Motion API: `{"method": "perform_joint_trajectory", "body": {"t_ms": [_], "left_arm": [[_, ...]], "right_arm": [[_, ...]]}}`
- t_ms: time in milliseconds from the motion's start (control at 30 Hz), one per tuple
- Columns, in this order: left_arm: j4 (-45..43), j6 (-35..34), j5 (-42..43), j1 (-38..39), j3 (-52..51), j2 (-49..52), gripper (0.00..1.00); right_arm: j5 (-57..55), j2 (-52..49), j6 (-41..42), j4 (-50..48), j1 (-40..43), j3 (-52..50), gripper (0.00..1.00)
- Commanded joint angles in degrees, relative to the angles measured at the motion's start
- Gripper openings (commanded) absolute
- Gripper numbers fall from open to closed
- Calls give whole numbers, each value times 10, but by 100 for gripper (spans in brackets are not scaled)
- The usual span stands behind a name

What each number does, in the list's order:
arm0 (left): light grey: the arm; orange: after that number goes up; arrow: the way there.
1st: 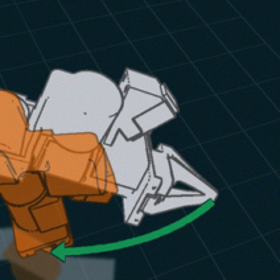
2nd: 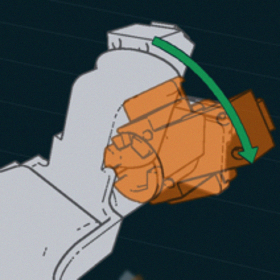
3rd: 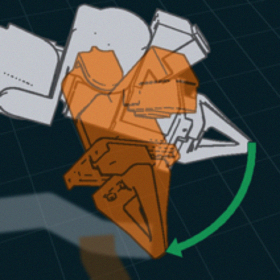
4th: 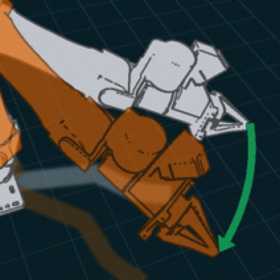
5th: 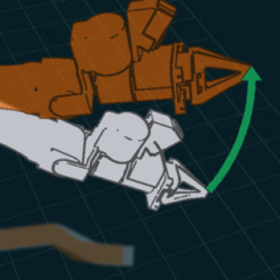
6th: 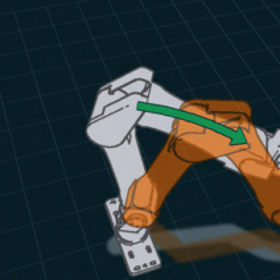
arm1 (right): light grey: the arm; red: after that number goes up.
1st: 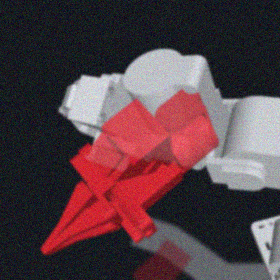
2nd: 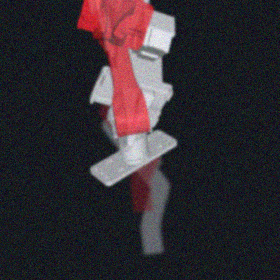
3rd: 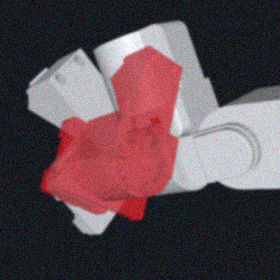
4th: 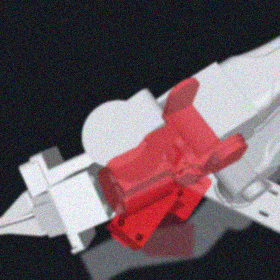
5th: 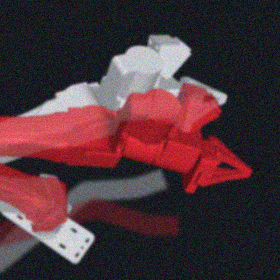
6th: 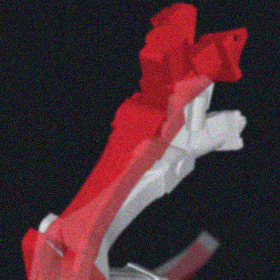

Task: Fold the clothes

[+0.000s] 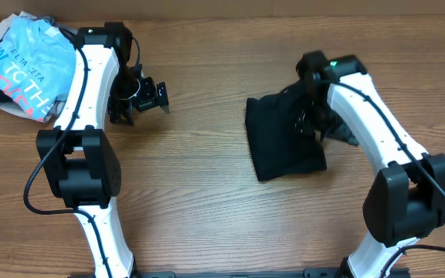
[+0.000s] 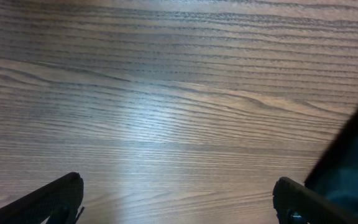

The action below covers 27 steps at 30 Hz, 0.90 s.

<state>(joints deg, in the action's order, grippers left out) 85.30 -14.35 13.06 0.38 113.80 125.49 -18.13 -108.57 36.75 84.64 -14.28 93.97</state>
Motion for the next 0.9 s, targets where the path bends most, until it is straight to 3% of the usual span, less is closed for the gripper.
{"method": "perform_joint_trajectory", "body": {"t_ms": [0,167,433,500,700,867], "left_arm": [[-1,15,1,4,-3,1,100],[0,15,1,4,-3,1,100],[3,15,1,5,-3,1,100],[3,15,1,5,-3,1,100],[2,15,1,5,-3,1,100],[2,15,1,5,-3,1,100]], "right_arm": [[27,19,-31,-13,3,29,100],[207,18,-216,-95,-3,-5,100],[169,17,-207,-188,10,-105,99],[163,17,-200,-205,20,-123,93],[163,17,-188,-242,63,-136,52],[163,17,-185,-264,90,-136,39]]}}
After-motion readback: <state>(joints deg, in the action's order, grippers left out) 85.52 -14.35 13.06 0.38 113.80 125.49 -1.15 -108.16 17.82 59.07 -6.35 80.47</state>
